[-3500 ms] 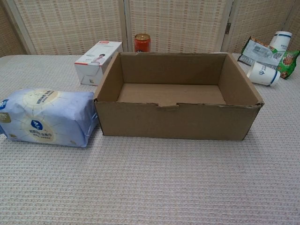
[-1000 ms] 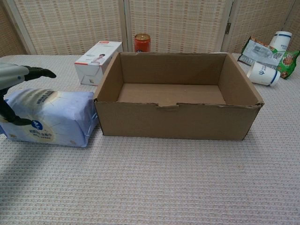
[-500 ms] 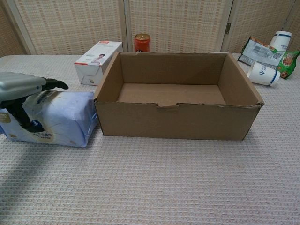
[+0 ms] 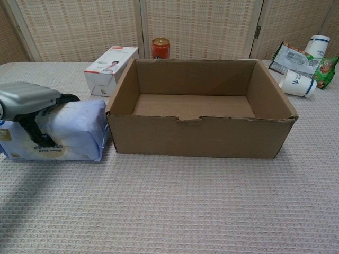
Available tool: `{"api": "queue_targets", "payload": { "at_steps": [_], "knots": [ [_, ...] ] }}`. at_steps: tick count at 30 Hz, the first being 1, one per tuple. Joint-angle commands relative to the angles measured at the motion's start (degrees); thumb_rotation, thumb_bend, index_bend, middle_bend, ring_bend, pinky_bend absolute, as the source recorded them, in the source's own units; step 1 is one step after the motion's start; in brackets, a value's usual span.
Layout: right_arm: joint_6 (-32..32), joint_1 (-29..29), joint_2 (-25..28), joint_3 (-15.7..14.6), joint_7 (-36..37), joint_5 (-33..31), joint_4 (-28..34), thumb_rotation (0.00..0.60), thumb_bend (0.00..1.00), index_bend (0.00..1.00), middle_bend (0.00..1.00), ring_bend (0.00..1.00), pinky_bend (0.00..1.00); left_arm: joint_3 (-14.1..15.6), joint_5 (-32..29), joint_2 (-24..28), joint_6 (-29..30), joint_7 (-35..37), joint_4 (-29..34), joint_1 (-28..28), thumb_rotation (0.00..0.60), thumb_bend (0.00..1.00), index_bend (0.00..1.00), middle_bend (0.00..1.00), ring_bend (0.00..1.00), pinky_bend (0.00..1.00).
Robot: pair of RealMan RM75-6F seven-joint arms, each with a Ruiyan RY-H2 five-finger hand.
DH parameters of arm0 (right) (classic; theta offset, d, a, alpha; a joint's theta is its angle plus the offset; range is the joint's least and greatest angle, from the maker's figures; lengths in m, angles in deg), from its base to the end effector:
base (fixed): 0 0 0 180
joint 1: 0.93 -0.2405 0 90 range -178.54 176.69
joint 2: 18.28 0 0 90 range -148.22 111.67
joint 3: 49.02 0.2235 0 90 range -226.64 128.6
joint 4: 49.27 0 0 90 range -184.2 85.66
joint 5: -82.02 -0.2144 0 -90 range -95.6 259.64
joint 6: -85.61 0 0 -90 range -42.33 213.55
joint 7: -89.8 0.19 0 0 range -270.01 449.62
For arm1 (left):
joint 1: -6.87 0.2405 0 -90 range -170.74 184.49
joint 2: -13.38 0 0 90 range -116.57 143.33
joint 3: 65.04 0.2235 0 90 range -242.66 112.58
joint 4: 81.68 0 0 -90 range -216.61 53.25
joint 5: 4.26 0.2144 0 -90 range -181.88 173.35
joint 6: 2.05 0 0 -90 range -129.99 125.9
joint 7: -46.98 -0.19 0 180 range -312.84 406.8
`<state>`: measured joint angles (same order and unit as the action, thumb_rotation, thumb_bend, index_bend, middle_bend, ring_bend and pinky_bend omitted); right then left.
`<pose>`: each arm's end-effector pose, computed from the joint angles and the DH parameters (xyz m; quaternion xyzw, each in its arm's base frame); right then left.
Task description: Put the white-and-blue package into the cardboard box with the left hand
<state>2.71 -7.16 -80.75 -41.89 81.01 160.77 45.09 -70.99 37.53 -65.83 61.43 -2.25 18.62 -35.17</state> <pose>-0.2891 -0.2461 0.1616 0.5801 -0.3579 0.3443 0.6456 -0.1598 0.3400 -0.0026 -0.7569 -0.3400 -0.1990 0.5214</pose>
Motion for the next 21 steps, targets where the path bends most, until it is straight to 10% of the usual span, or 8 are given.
{"api": "queue_targets", "payload": {
  "at_steps": [1,21],
  "knots": [
    [0.0,0.0,0.0,0.0,0.0,0.0,0.0,0.6,0.0,0.07,0.0,0.0,0.0,0.9,-1.7,0.5,-1.1,-0.2,0.0,-0.6,0.6,0.22,0.29,0.26,0.21,0.39],
    [-0.3,0.1,0.4,0.1,0.5,0.1,0.4,0.6,0.0,0.07,0.0,0.0,0.0,2.4,-2.8,17.7,6.0,-5.6,13.0,-2.5,0.6,0.23,0.48,0.47,0.41,0.55]
  ]
}}
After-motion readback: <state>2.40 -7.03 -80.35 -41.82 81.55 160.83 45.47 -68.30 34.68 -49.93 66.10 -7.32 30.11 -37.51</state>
